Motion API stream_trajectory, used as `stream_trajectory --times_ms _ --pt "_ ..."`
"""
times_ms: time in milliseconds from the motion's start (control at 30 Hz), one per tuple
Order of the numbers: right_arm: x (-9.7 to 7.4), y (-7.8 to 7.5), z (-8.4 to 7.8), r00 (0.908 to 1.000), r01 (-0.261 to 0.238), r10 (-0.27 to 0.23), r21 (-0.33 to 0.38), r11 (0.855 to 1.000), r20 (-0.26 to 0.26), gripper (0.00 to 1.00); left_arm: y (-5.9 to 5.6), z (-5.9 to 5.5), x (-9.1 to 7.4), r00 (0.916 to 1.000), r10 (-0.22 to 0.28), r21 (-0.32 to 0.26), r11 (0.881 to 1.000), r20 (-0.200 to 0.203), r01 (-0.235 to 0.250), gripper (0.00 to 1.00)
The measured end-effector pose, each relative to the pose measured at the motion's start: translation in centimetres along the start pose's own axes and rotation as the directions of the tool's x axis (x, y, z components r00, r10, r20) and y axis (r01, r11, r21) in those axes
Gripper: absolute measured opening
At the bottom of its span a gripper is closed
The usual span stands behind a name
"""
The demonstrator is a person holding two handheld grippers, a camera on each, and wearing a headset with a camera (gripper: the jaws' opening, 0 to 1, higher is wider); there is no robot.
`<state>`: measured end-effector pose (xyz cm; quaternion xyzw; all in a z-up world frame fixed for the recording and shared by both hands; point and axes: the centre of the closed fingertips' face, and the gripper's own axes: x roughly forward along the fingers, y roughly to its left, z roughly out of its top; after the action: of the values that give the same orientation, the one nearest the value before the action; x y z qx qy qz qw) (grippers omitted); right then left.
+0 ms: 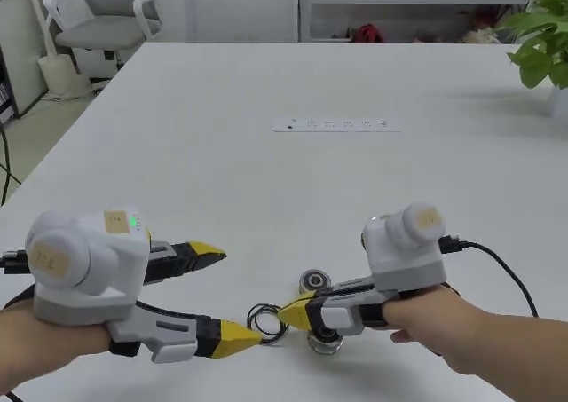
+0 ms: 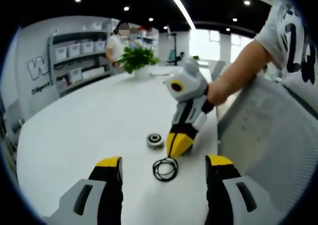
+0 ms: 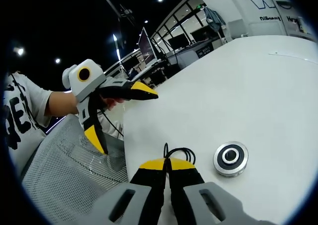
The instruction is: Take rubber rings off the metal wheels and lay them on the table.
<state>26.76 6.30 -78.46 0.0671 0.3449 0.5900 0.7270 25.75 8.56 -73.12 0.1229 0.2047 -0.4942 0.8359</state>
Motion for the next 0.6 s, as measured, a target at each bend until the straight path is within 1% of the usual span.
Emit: stream_trajectory --times_ms 167,333,467,600 --pt "0.03 -0.32 -0.13 0.9999 0.014 -0.014 -0.011 1.0 -0.002 0.01 -0.05 -0.41 -0.05 1.0 0.0 -0.006 1.0 -0.008 0.0 0.69" --pt "0.01 -0.47 -0.2 0.9997 0.023 -0.023 -0.019 1.0 -0.003 0.06 -0.11 -0.69 -0.05 0.9999 -0.001 -0.012 1.0 -0.013 0.001 0.69" --pt "-0.12 -0.36 -0.13 0.9997 0.023 -0.023 -0.026 0.999 -0.001 0.1 -0.29 -0.6 -0.01 1.0 -0.007 -0.023 1.0 -0.006 0.007 0.69" --pt "-0.45 -0.29 0.17 0.9997 0.025 -0.025 -0.033 0.999 0.003 0.15 -0.34 -0.62 -0.02 0.9999 -0.008 -0.022 1.0 -0.008 0.008 0.69"
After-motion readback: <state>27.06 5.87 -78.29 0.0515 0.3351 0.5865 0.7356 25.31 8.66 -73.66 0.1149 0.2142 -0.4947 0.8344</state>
